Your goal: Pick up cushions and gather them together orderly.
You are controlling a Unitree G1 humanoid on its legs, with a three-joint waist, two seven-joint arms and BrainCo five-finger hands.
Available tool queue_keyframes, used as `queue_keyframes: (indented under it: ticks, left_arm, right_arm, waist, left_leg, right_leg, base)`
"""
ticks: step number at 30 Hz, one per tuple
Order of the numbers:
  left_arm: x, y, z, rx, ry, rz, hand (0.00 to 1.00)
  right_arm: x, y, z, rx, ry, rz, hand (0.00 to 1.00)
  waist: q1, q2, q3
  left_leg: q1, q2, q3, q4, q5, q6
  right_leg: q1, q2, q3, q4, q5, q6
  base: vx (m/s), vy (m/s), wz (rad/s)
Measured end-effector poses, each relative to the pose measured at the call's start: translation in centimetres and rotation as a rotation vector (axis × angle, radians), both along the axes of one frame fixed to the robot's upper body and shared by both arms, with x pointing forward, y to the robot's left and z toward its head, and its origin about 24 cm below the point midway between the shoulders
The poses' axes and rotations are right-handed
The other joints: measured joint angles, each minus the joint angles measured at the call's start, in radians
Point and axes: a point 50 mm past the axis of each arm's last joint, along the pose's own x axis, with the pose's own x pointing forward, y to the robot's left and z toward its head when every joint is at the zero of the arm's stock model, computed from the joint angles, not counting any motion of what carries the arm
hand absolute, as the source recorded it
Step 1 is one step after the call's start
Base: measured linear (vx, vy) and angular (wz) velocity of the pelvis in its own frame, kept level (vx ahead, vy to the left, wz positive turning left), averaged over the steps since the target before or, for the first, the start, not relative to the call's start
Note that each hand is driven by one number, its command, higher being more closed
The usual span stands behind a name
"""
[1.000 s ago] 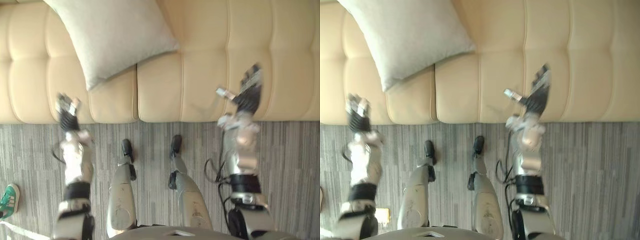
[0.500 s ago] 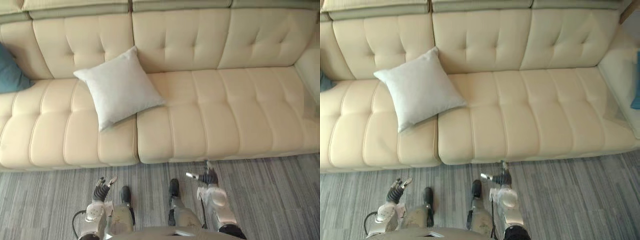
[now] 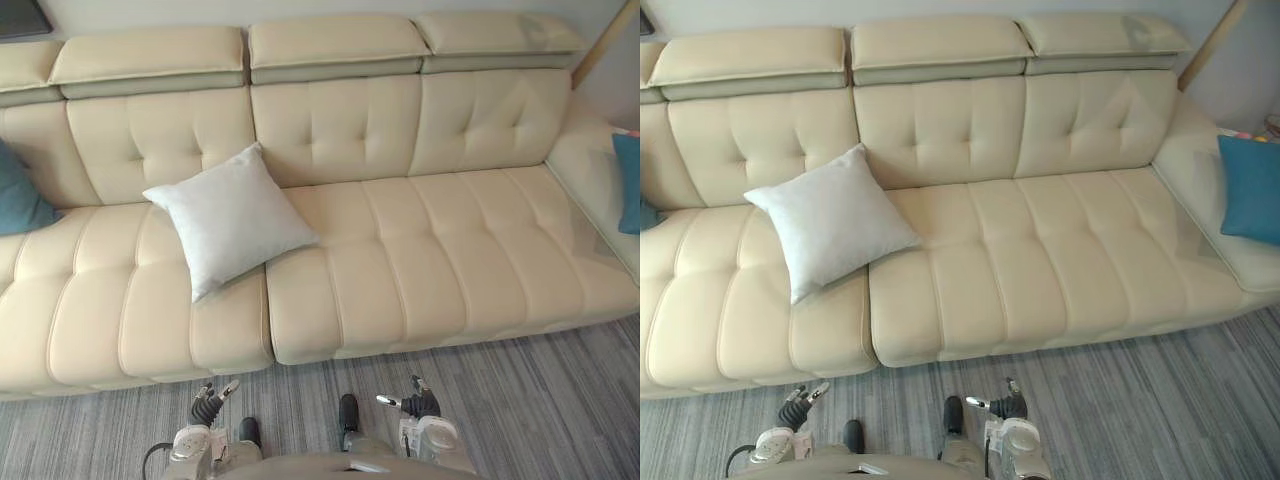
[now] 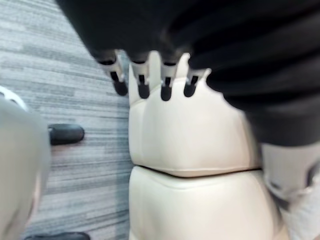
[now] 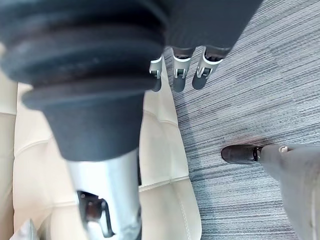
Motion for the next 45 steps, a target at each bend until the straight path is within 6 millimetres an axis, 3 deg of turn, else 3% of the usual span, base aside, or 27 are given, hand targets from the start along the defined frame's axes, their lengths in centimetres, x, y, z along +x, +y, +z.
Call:
queue_keyframes:
  ticks: [2,3,4,5,6,7,9,10,12,13,14,16,19,21,22,24,27,28,32,34,40,45]
  left_arm:
    - [0.8,0.5,0.3,0.015,-0.018,-0.005,0.0]
    - [2.0,0.7,0.9,0.02,-0.058,-0.001,0.0]
    - [2.2,0.6,0.9,0.015,-0.067,0.013,0.0]
    - [2.8,0.3,1.1,0.005,-0.084,0.022,0.0]
    - [3.0,0.3,1.2,0.006,-0.094,0.024,0.0]
    - [3.0,0.5,1.5,0.016,-0.112,0.031,0.0]
    - [2.2,0.9,1.3,0.031,-0.091,0.045,0.0]
    - [1.6,1.0,1.0,0.029,-0.073,0.056,0.0]
    - [1.4,0.7,0.9,0.009,-0.069,0.084,0.0]
    - [1.4,-0.5,0.7,-0.03,-0.07,0.096,0.0]
    - [1.3,-0.9,0.6,-0.043,-0.067,0.101,0.0]
    - [0.9,-1.2,0.4,-0.054,-0.057,0.111,0.0]
    - [0.6,-1.2,0.3,-0.052,-0.05,0.115,0.0]
    - [0.6,-1.3,0.3,-0.053,-0.048,0.114,0.0]
    - [0.6,-1.3,0.3,-0.053,-0.048,0.113,0.0]
    - [0.5,-1.3,0.3,-0.053,-0.046,0.112,0.0]
    - [0.1,-0.9,0.1,-0.043,-0.027,0.111,0.0]
    - [-0.6,-0.5,-0.1,-0.032,-0.007,0.113,0.0]
    - [-1.2,-0.4,-0.4,-0.017,0.037,0.064,0.0]
    - [-1.3,-0.4,-0.5,-0.017,0.042,0.062,0.0]
    - [-1.3,-0.6,-0.5,-0.008,0.049,0.031,0.0]
    - [-0.8,-0.9,-0.5,-0.01,0.05,0.004,0.0]
  right_arm:
    - [0.8,0.2,0.3,0.001,-0.021,0.01,0.0]
    - [1.5,0.6,0.5,-0.002,-0.033,0.039,0.0]
    - [1.8,0.3,0.7,-0.011,-0.041,0.039,0.0]
    - [2.1,0.4,0.8,-0.007,-0.045,0.035,0.0]
    - [1.9,0.5,0.7,-0.004,-0.035,0.035,0.0]
    - [1.1,1.3,0.2,0.02,-0.014,0.025,0.0]
    - [1.0,2.5,0.1,0.05,-0.013,0.027,0.0]
    - [1.8,3.1,0.4,0.062,-0.037,0.038,0.0]
    - [2.9,3.2,1.1,0.055,-0.078,0.048,0.0]
    - [3.6,2.5,1.6,0.029,-0.11,0.042,0.0]
    - [3.2,2.2,1.5,0.02,-0.103,0.032,0.0]
    - [2.0,1.8,0.9,0.017,-0.067,0.011,0.0]
    - [0.4,1.5,0.3,0.013,-0.021,-0.008,0.0]
    - [0.1,1.0,0.2,0.002,-0.013,-0.016,0.0]
    - [-0.3,0.8,0.1,-0.002,-0.003,-0.034,0.0]
    - [-0.9,0.8,-0.2,0.0,0.016,-0.047,0.0]
    - [-1.6,1.4,-0.7,0.026,0.046,-0.059,0.0]
    - [-2.5,1.6,-1.2,0.038,0.08,-0.063,0.0]
    - [-3.8,1.2,-1.8,0.055,0.125,-0.092,0.0]
    - [-4.1,0.9,-1.9,0.055,0.132,-0.109,0.0]
    - [-3.7,0.8,-1.8,0.061,0.121,-0.123,0.0]
    - [-2.9,0.6,-1.6,0.065,0.103,-0.131,0.0]
  waist:
    - [-0.002,-0.008,0.009]
    - [-0.004,-0.006,0.035]
    - [0.004,0.01,0.041]
    - [0.003,0.025,0.054]
    - [0.005,0.028,0.055]
    - [0.01,0.028,0.06]
    - [0.022,-0.005,0.056]
    - [0.035,-0.021,0.056]
    - [0.041,-0.03,0.057]
    - [0.047,0.022,0.08]
    - [0.047,0.051,0.089]
    - [0.036,0.068,0.093]
    - [0.035,0.06,0.093]
    - [0.035,0.059,0.092]
    - [0.031,0.058,0.092]
    - [0.033,0.068,0.086]
    - [0.027,0.037,0.075]
    - [0.022,0.013,0.047]
    - [0.003,0.002,0.02]
    - [0.003,0.014,0.018]
    - [-0.004,0.016,0.013]
    - [-0.007,0.025,0.025]
  left_leg:
    - [-0.062,0.0,0.023,0.075,-0.03,0.019]
    - [-0.114,0.001,0.019,0.142,-0.046,0.061]
    - [-0.113,0.032,0.025,0.133,-0.045,0.073]
    - [-0.114,0.048,0.017,0.141,-0.041,0.068]
    - [-0.114,0.055,0.01,0.143,-0.038,0.065]
    - [-0.101,0.053,-0.016,0.164,-0.031,0.063]
    - [-0.108,0.043,-0.032,0.191,-0.027,0.063]
    - [-0.14,0.044,-0.029,0.224,-0.023,0.057]
    - [-0.176,0.049,-0.032,0.232,0.001,0.043]
    - [-0.188,0.08,-0.044,0.206,0.035,0.028]
    - [-0.184,0.099,-0.045,0.169,0.06,0.02]
    - [-0.159,0.112,-0.03,0.096,0.1,0.011]
    - [-0.138,0.108,0.003,0.035,0.106,0.004]
    - [-0.14,0.1,0.003,0.136,0.086,0.017]
    - [-0.133,0.094,-0.007,0.23,-0.004,0.023]
    - [-0.117,0.085,-0.011,0.248,-0.059,0.023]
    - [-0.06,0.028,0.003,0.154,-0.051,0.029]
    - [0.0,-0.018,0.021,0.031,-0.01,0.037]
    - [0.055,-0.066,0.013,-0.101,0.024,0.039]
    - [0.063,-0.07,0.005,-0.106,0.029,0.039]
    - [0.079,-0.066,0.025,-0.103,0.046,0.059]
    - [0.088,-0.035,0.105,0.018,-0.061,0.057]
  right_leg:
    - [-0.05,-0.007,0.018,0.008,0.029,0.012]
    - [-0.083,-0.001,0.036,0.0,0.123,0.07]
    - [-0.083,0.01,0.031,0.017,0.114,0.082]
    - [-0.132,0.015,0.007,0.266,-0.084,0.008]
    - [-0.153,0.018,-0.01,0.423,-0.177,-0.027]
    - [-0.142,0.008,-0.033,0.695,-0.326,-0.013]
    - [-0.073,-0.009,-0.041,0.764,-0.398,0.018]
    - [-0.015,-0.019,-0.061,0.704,-0.464,0.02]
    - [0.03,-0.005,-0.079,0.552,-0.499,-0.005]
    - [0.062,0.035,-0.102,0.448,-0.465,-0.045]
    - [0.072,0.057,-0.115,0.405,-0.444,-0.058]
    - [0.076,0.066,-0.141,0.397,-0.422,-0.062]
    - [0.073,0.052,-0.16,0.35,-0.373,-0.097]
    - [0.057,0.037,-0.161,0.343,-0.349,-0.094]
    - [0.05,0.023,-0.159,0.341,-0.336,-0.079]
    - [0.045,0.013,-0.148,0.338,-0.324,-0.059]
    - [0.088,-0.014,-0.127,0.254,-0.278,-0.022]
    - [0.117,-0.037,-0.114,0.185,-0.241,-0.011]
    - [0.14,-0.054,-0.107,0.126,-0.224,-0.015]
    - [0.15,-0.054,-0.107,0.117,-0.222,-0.013]
    - [0.153,-0.038,-0.065,0.1,-0.205,0.003]
    - [0.138,-0.013,0.069,0.094,-0.195,-0.005]
  base:
    - [-0.09,0.047,-0.63]
    - [-0.13,0.059,-0.6]
    - [-0.17,0.109,-0.53]
    - [-0.08,0.081,-0.11]
    - [-0.11,0.082,0.32]
    - [-0.09,0.011,0.48]
    - [-0.15,-0.085,0.27]
    - [-0.28,-0.171,-0.03]
    - [-0.3,-0.153,-0.04]
    - [-0.34,-0.112,-0.01]
    - [-0.35,-0.109,0.02]
    - [-0.31,-0.107,0.31]
    - [-0.19,-0.033,0.17]
    - [-0.11,0.085,0.01]
    - [-0.08,0.122,0.01]
    - [-0.1,0.202,-0.06]
    - [-0.08,0.182,-0.1]
    - [-0.02,0.174,-0.05]
    - [0.02,0.112,0.03]
    - [0.04,0.031,-0.01]
    - [0.1,0.0,-0.22]
    - [0.09,0.001,-0.92]
